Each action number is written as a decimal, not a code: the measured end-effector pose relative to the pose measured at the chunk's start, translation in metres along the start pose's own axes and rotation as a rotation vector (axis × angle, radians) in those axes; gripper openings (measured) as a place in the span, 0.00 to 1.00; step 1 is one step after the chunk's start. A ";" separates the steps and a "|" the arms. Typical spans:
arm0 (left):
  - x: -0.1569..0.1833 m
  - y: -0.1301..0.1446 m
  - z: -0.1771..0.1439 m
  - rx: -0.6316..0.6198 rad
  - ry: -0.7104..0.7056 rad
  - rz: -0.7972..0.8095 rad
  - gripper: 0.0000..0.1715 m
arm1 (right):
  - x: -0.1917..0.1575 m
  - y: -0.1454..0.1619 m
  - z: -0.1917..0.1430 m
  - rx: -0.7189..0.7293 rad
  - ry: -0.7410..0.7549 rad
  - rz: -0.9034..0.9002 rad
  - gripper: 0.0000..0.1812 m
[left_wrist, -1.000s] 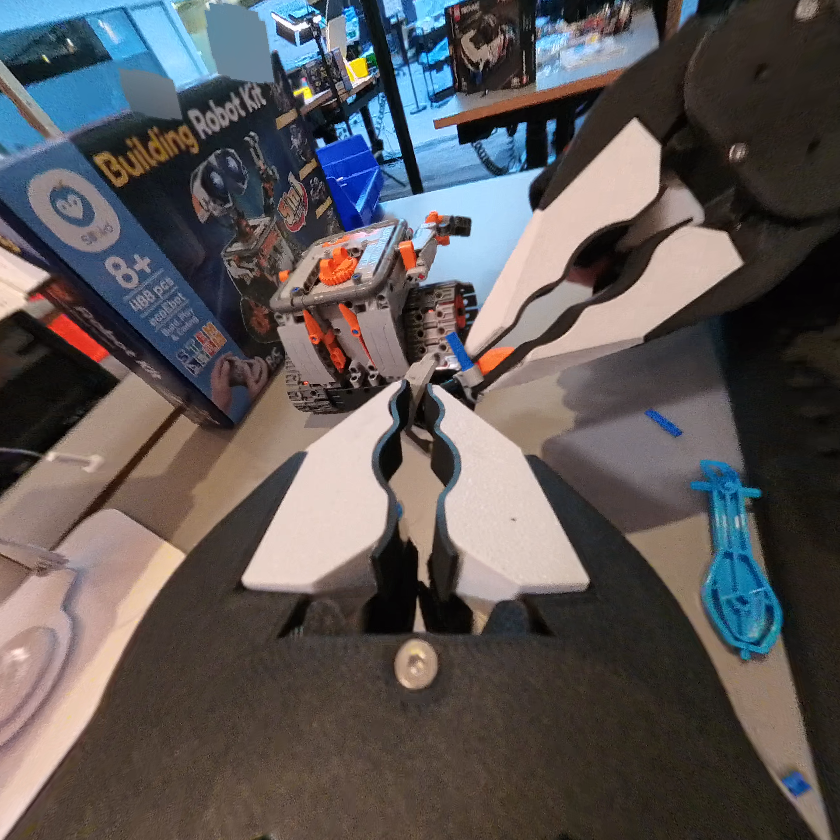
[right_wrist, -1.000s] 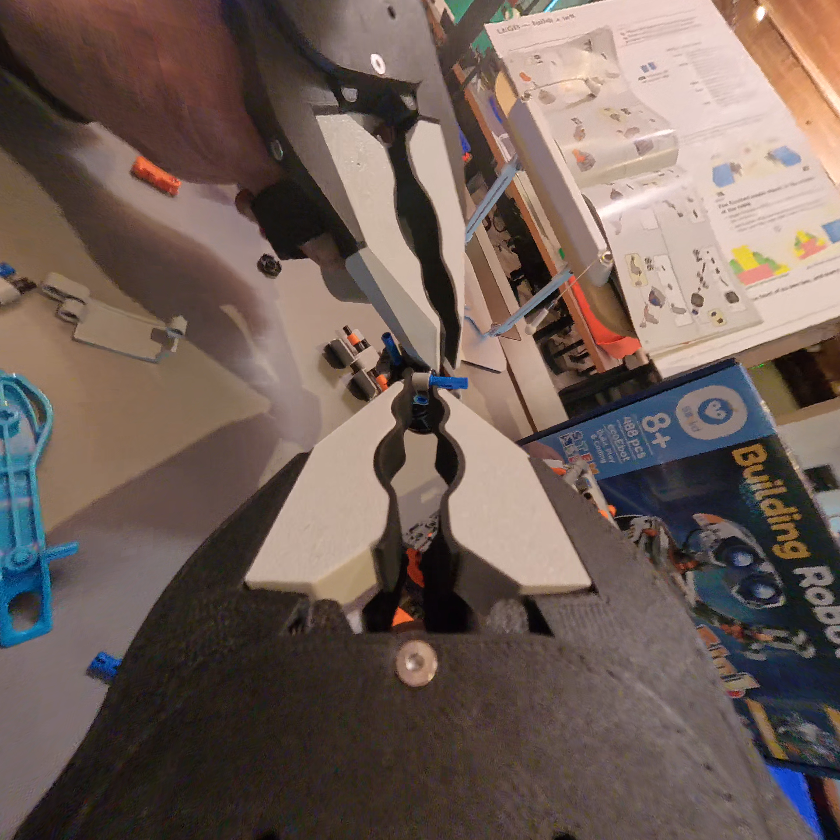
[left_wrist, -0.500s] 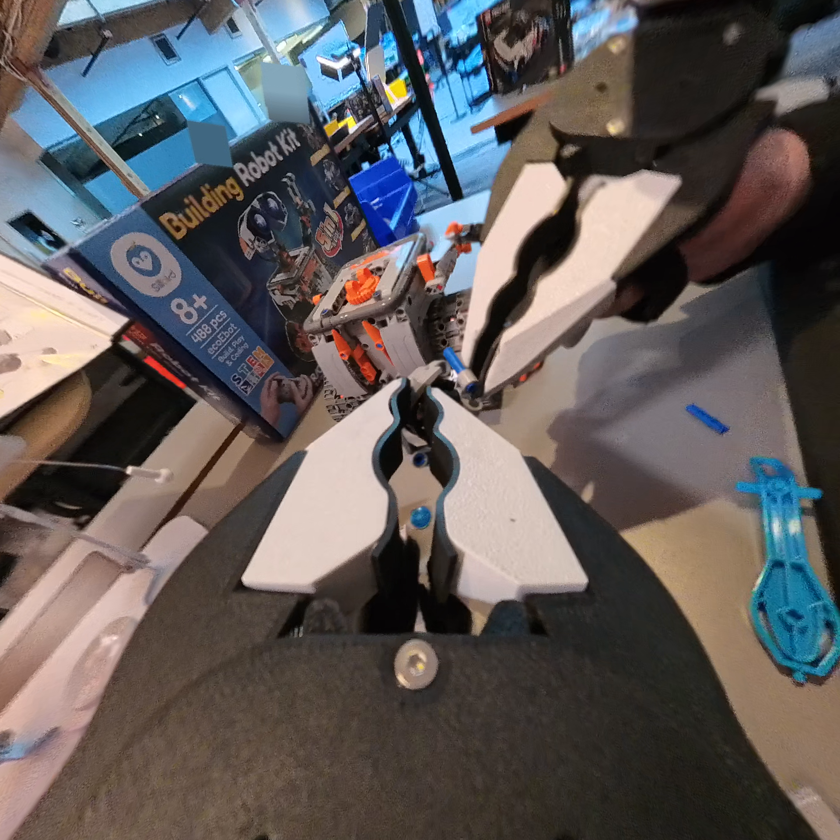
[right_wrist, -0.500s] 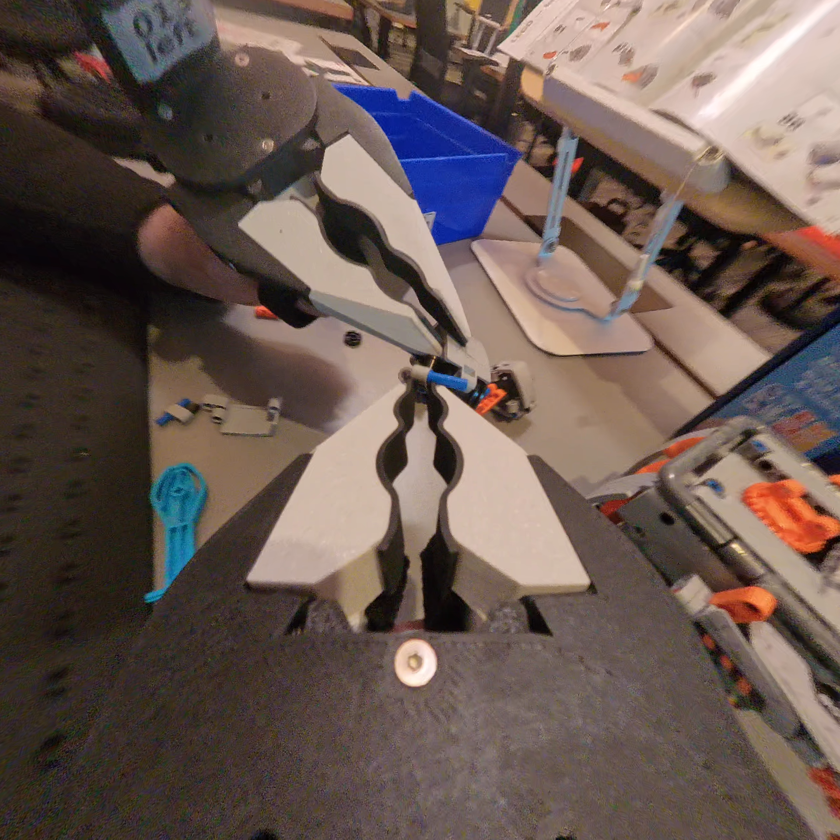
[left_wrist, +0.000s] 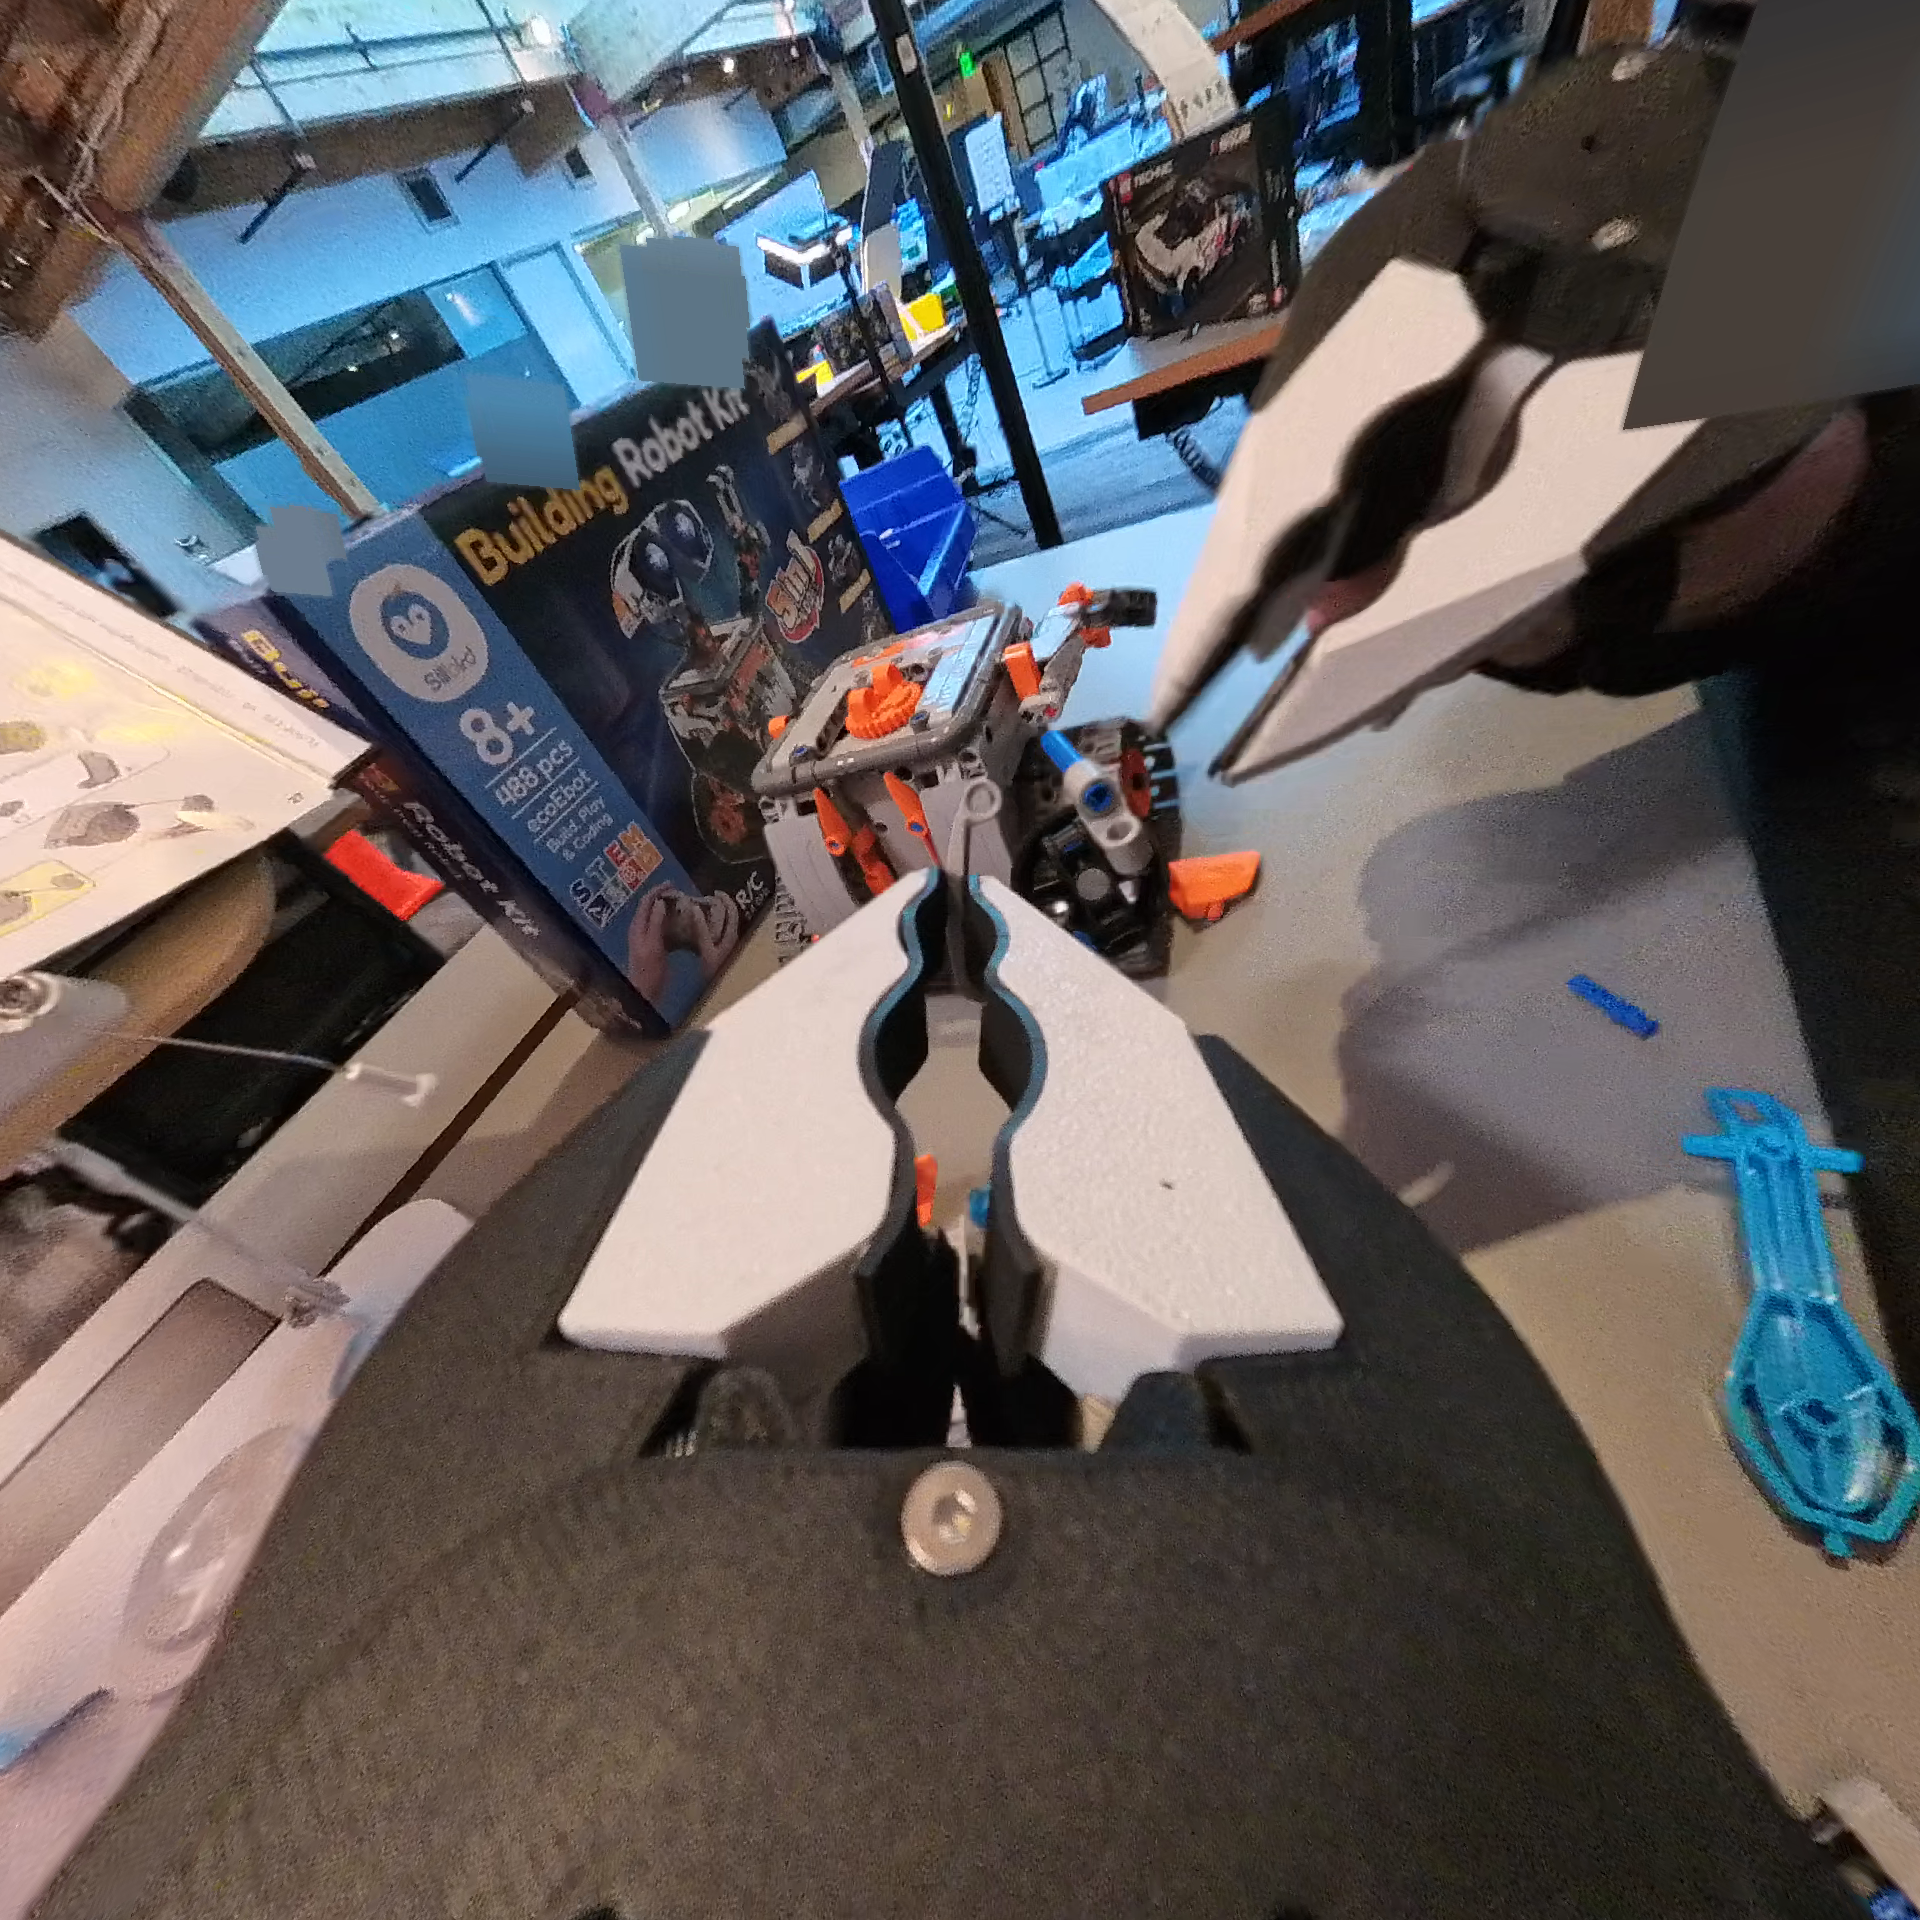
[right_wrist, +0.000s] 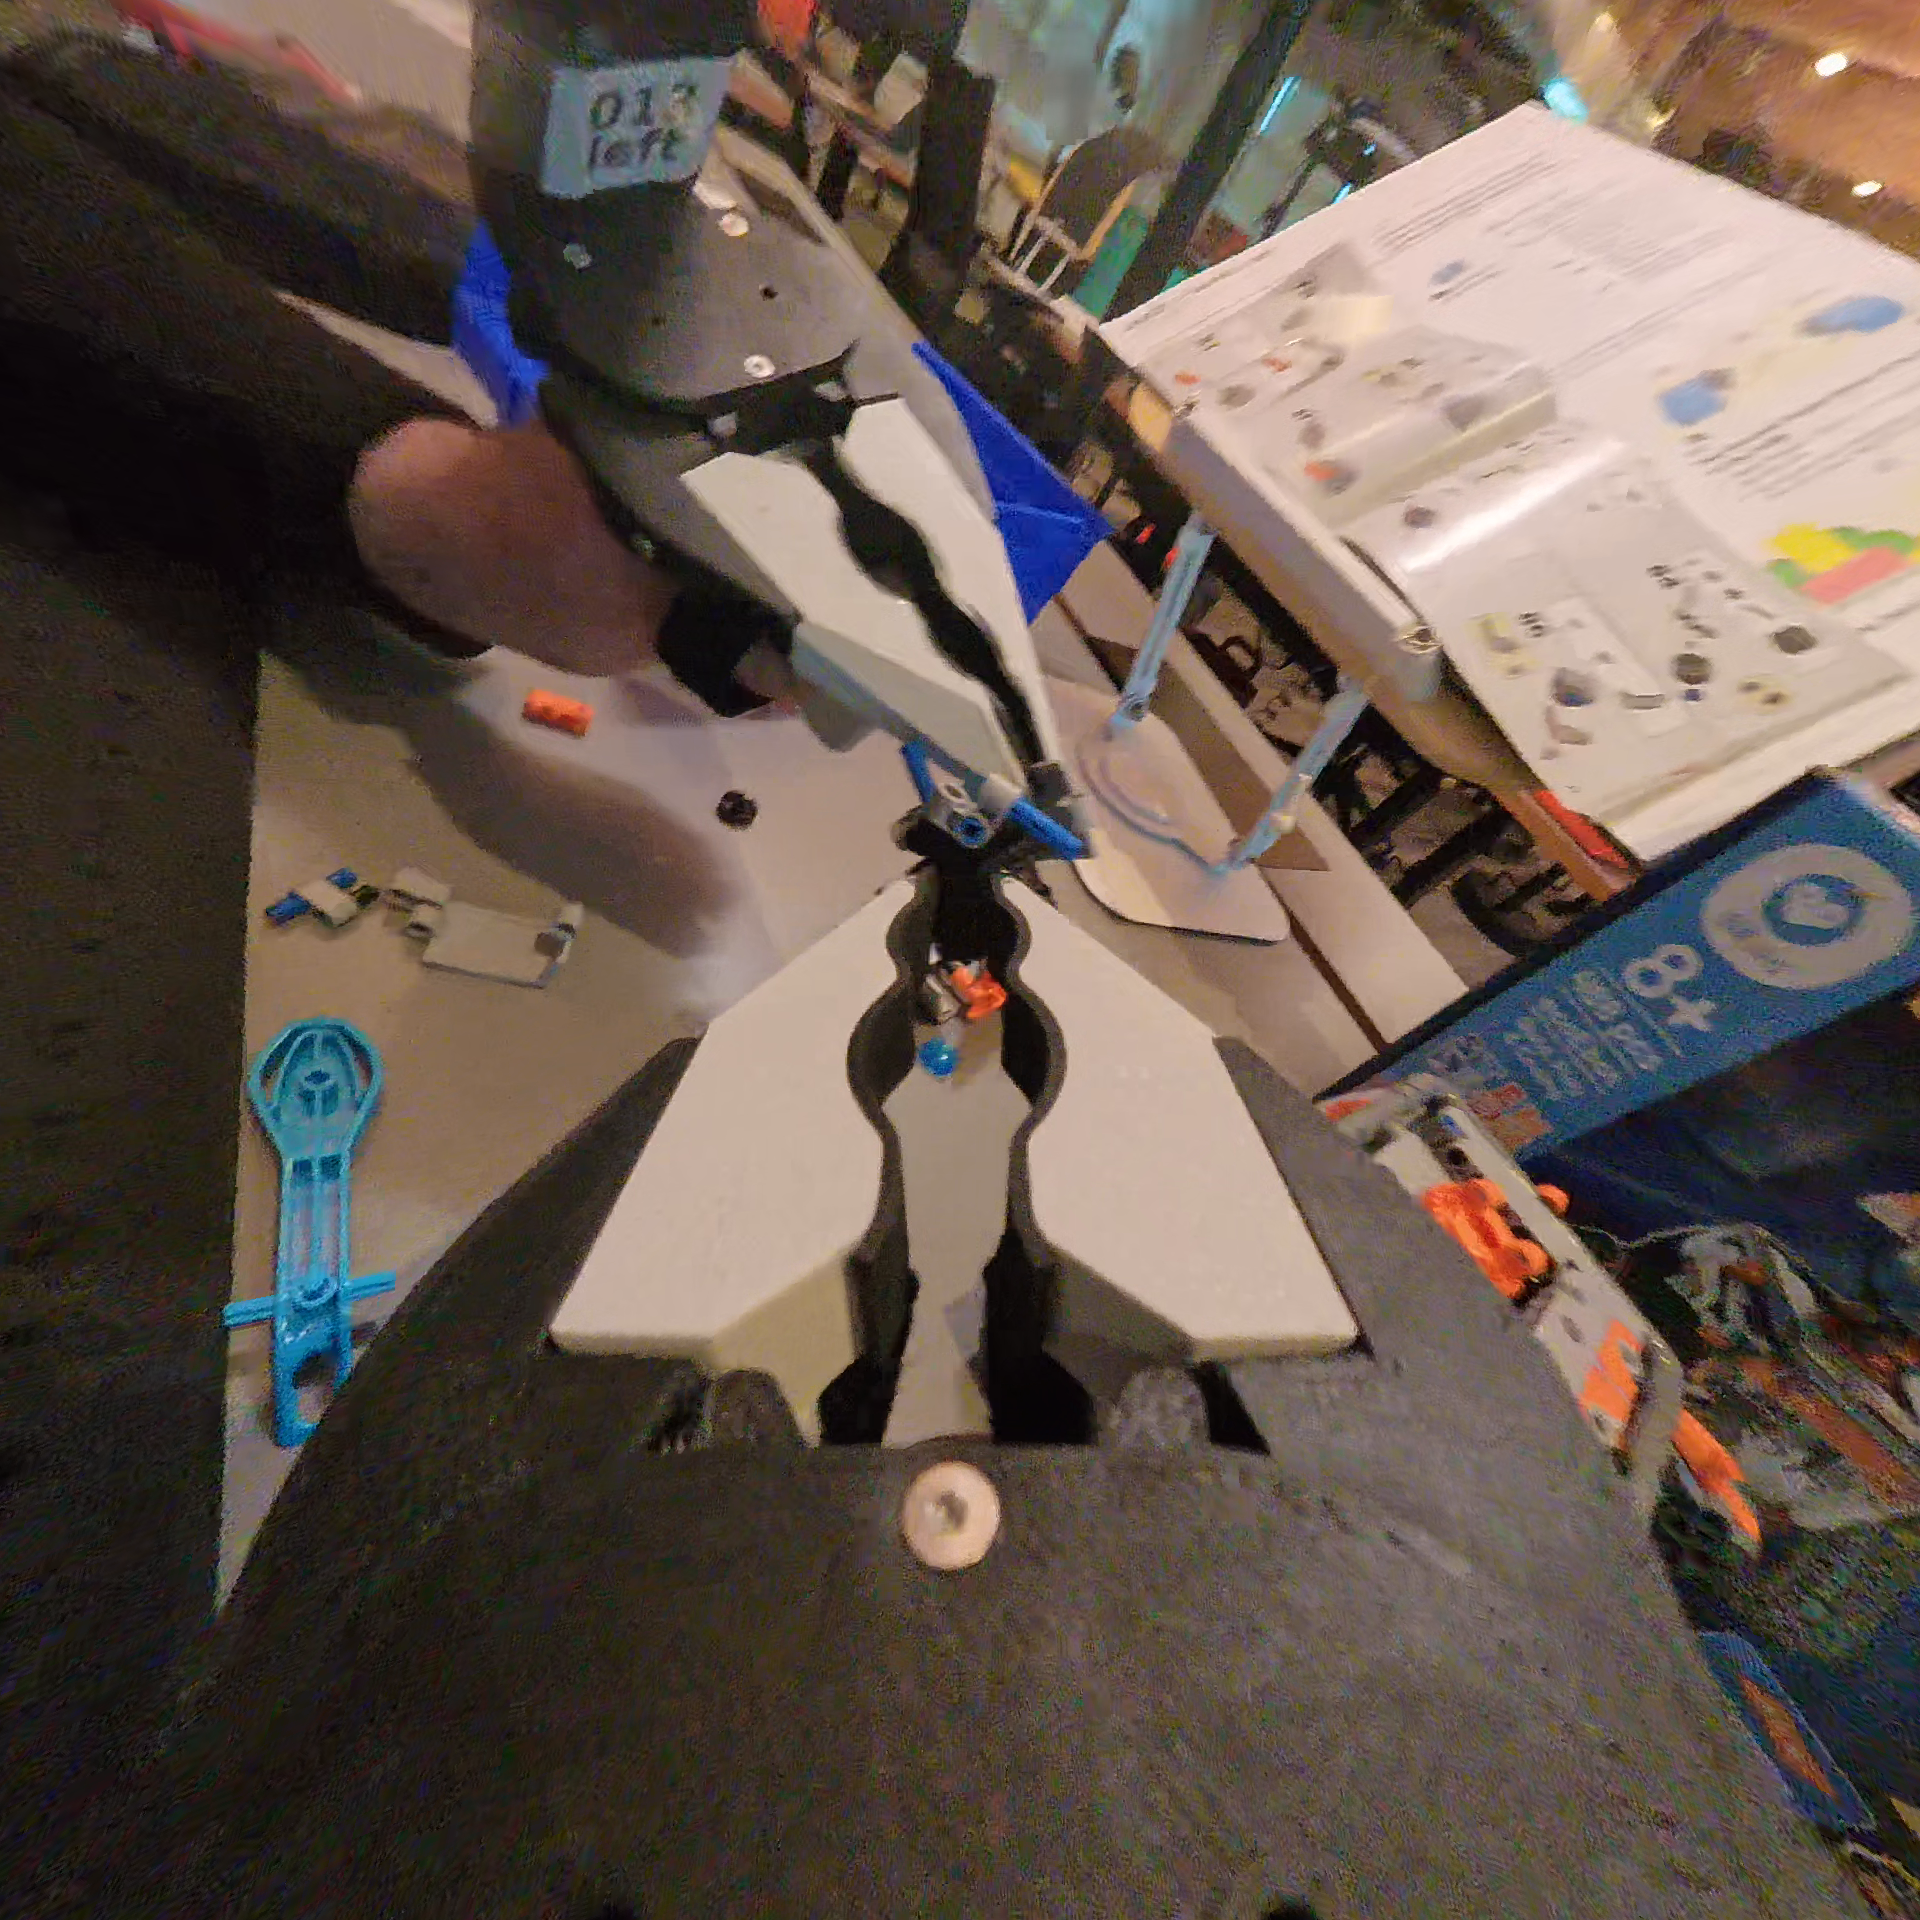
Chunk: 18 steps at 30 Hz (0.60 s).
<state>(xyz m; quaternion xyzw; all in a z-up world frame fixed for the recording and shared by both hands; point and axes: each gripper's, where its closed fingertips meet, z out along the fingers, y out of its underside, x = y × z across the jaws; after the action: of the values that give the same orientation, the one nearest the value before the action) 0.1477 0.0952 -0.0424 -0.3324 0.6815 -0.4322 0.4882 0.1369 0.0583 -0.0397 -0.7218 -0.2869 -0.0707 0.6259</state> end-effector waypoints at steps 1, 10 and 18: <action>0.000 -0.003 0.000 0.017 0.010 -0.015 0.00 | 0.008 0.003 -0.002 -0.012 0.036 0.000 0.11; 0.014 -0.012 0.007 0.007 0.047 -0.112 0.00 | 0.002 0.024 0.019 -0.180 0.123 -0.199 0.17; 0.001 -0.005 0.006 0.010 0.071 -0.351 0.00 | -0.004 0.011 0.018 -0.212 0.298 -0.548 0.17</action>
<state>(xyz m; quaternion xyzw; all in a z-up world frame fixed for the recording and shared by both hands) 0.1528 0.0905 -0.0396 -0.4283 0.6278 -0.5255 0.3825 0.1342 0.0732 -0.0547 -0.6607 -0.3666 -0.3709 0.5399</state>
